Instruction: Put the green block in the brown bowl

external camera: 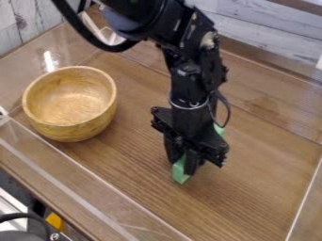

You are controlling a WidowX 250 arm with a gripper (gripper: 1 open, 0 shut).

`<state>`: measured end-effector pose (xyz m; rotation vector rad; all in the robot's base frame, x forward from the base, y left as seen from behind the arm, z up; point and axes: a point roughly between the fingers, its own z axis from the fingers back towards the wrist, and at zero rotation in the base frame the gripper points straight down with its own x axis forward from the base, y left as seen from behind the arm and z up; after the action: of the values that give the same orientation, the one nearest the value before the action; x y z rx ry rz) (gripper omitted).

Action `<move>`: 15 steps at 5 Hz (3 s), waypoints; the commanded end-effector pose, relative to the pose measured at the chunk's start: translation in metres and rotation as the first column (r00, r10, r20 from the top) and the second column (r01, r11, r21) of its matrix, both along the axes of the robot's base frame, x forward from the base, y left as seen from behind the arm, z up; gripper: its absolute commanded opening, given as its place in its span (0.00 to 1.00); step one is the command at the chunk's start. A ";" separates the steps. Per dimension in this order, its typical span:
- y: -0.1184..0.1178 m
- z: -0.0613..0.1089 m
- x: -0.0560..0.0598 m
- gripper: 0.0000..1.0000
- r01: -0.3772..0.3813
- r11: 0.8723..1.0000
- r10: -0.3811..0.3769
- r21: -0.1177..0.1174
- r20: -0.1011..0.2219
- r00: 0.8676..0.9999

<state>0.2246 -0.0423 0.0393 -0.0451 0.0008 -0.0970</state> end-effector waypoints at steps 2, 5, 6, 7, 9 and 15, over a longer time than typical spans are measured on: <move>0.017 0.055 -0.001 0.00 -0.048 0.998 0.050 -0.027 0.106 0.993; 0.128 0.080 0.005 0.00 -0.134 0.991 0.131 0.013 0.130 0.983; 0.148 0.082 0.010 0.00 -0.167 0.986 0.162 0.026 0.119 0.980; 0.165 0.080 0.005 0.00 -0.232 0.972 0.227 0.037 0.101 0.969; 0.183 0.080 -0.008 0.00 -0.287 0.957 0.283 0.038 0.078 0.956; 0.149 0.070 0.004 0.00 -0.318 0.948 0.317 0.036 0.022 0.948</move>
<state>0.2253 0.1023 0.1001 -0.0219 0.0119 0.2132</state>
